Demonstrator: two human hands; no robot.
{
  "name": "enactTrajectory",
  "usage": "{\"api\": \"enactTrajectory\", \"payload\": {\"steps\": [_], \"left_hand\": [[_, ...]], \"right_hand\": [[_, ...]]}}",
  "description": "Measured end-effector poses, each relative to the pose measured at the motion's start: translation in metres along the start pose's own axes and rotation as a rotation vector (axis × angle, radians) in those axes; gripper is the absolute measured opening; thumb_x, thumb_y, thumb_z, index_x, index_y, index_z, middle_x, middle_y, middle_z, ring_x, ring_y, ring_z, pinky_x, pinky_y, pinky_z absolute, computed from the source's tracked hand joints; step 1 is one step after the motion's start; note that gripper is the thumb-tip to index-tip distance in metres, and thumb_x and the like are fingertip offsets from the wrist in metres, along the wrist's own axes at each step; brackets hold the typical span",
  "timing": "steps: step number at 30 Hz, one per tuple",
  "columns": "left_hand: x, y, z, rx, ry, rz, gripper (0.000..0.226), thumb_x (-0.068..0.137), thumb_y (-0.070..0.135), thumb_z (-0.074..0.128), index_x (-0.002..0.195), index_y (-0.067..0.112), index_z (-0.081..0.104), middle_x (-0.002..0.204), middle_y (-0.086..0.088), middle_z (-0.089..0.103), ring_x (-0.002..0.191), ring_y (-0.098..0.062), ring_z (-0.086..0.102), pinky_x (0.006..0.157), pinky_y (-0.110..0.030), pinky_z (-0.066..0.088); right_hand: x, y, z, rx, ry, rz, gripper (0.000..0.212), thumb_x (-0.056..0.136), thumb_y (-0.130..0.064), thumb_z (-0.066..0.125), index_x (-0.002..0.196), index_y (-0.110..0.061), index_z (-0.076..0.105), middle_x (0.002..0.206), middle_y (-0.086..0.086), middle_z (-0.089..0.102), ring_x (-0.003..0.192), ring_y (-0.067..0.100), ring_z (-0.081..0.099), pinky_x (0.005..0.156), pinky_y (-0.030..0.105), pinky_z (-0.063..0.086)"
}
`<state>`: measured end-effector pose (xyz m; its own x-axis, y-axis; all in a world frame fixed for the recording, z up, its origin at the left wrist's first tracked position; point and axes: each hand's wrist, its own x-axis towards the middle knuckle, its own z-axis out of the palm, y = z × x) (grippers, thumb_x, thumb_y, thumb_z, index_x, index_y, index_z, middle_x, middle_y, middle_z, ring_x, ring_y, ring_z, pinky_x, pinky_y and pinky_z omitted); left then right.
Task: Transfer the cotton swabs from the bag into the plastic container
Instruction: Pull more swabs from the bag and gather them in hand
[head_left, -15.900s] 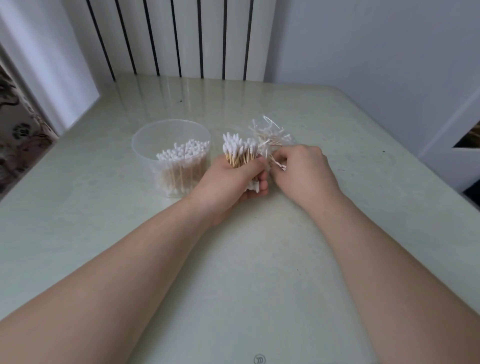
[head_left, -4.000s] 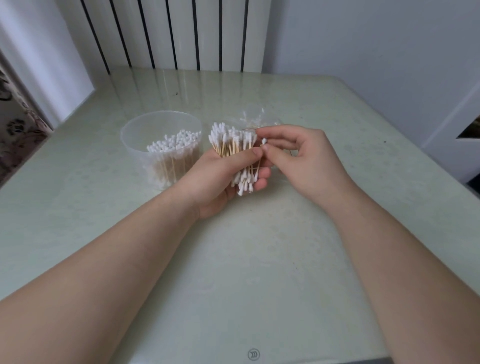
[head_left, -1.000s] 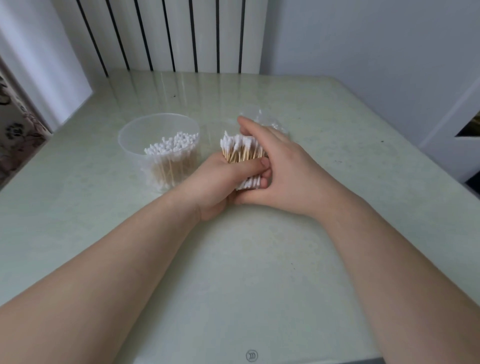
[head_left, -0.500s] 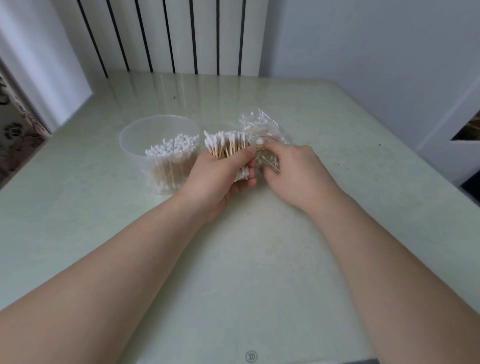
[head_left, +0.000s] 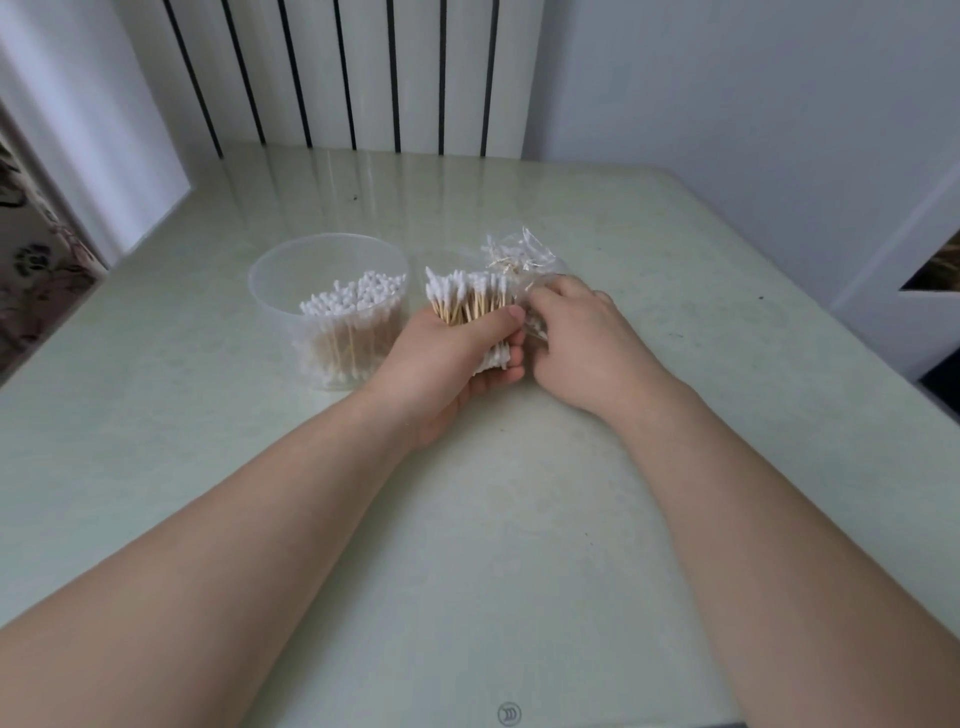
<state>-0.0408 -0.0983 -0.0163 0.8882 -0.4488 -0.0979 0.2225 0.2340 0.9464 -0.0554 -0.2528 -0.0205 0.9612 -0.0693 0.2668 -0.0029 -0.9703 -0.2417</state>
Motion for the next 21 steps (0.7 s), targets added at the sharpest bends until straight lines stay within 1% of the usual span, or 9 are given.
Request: {"api": "enactTrajectory", "payload": {"steps": [2,4,6,8,11,14,16,19,21], "left_hand": [[0.000,0.000,0.000,0.011,0.001,-0.001,0.006,0.097,0.007,0.065,0.096,0.002,0.068,0.076,-0.007,0.067,0.065,-0.014,0.063,0.068,-0.028,0.060],[0.000,-0.001,0.001,0.027,0.024,-0.003,0.010,0.095,0.005,0.066,0.101,-0.002,0.070,0.084,-0.011,0.070,0.065,-0.014,0.064,0.069,-0.029,0.060],[0.000,-0.001,0.003,0.033,0.060,0.004,0.014,0.094,0.003,0.066,0.106,-0.004,0.070,0.091,-0.014,0.071,0.063,-0.014,0.063,0.068,-0.029,0.060],[0.001,-0.001,0.004,0.015,0.095,0.015,0.013,0.093,0.002,0.067,0.105,0.001,0.071,0.090,-0.010,0.072,0.062,-0.014,0.063,0.066,-0.029,0.060],[0.002,-0.002,0.002,0.001,0.119,0.025,0.010,0.092,0.002,0.069,0.101,0.005,0.071,0.078,-0.003,0.070,0.064,-0.016,0.064,0.064,-0.029,0.059],[0.002,-0.002,0.002,-0.002,0.123,0.027,0.007,0.092,0.002,0.069,0.098,0.007,0.070,0.074,-0.001,0.068,0.064,-0.016,0.064,0.064,-0.030,0.058],[0.003,-0.003,0.002,-0.008,0.137,0.030,0.006,0.092,0.003,0.070,0.096,0.008,0.070,0.072,-0.002,0.067,0.065,-0.016,0.065,0.067,-0.031,0.057],[0.005,-0.006,0.000,0.027,0.154,0.052,0.009,0.092,0.005,0.069,0.101,0.003,0.071,0.073,-0.005,0.067,0.067,-0.019,0.065,0.071,-0.037,0.053],[0.006,-0.007,0.001,0.018,0.169,0.046,0.015,0.093,0.005,0.069,0.107,-0.001,0.070,0.081,-0.008,0.071,0.072,-0.019,0.068,0.071,-0.034,0.056]], "right_hand": [[0.000,0.001,-0.004,0.001,0.036,-0.063,0.026,0.086,-0.013,0.060,0.111,-0.016,0.066,0.121,0.007,0.061,0.109,0.032,0.058,0.088,0.034,0.048],[-0.001,0.001,-0.007,-0.009,0.060,-0.089,0.016,0.087,-0.011,0.060,0.101,-0.015,0.068,0.104,0.007,0.065,0.100,0.031,0.060,0.077,0.033,0.045],[-0.002,0.001,-0.009,0.010,0.083,-0.091,0.018,0.087,-0.011,0.060,0.100,-0.017,0.071,0.095,0.008,0.068,0.093,0.032,0.061,0.073,0.034,0.046],[-0.003,0.002,-0.011,0.019,0.102,-0.079,0.021,0.087,-0.013,0.059,0.099,-0.020,0.074,0.085,0.009,0.069,0.086,0.032,0.062,0.072,0.036,0.049],[-0.003,0.004,-0.016,0.058,0.142,-0.060,0.017,0.089,-0.015,0.058,0.090,-0.019,0.075,0.066,0.006,0.063,0.073,0.030,0.059,0.063,0.036,0.044],[-0.006,0.005,-0.019,0.169,0.206,-0.043,0.016,0.093,-0.020,0.064,0.097,-0.020,0.079,0.066,0.007,0.067,0.070,0.028,0.060,0.067,0.037,0.048],[-0.008,0.006,-0.021,0.303,0.251,0.021,0.014,0.091,-0.022,0.070,0.099,-0.023,0.080,0.067,0.006,0.071,0.071,0.025,0.065,0.072,0.034,0.051],[-0.009,0.009,-0.024,0.511,0.273,0.140,0.010,0.085,-0.021,0.075,0.091,-0.027,0.081,0.066,-0.002,0.072,0.070,0.018,0.070,0.069,0.026,0.053],[-0.008,0.009,-0.027,0.644,0.294,0.187,0.012,0.082,-0.019,0.076,0.084,-0.031,0.079,0.065,-0.006,0.071,0.065,0.011,0.069,0.067,0.022,0.052]]}}
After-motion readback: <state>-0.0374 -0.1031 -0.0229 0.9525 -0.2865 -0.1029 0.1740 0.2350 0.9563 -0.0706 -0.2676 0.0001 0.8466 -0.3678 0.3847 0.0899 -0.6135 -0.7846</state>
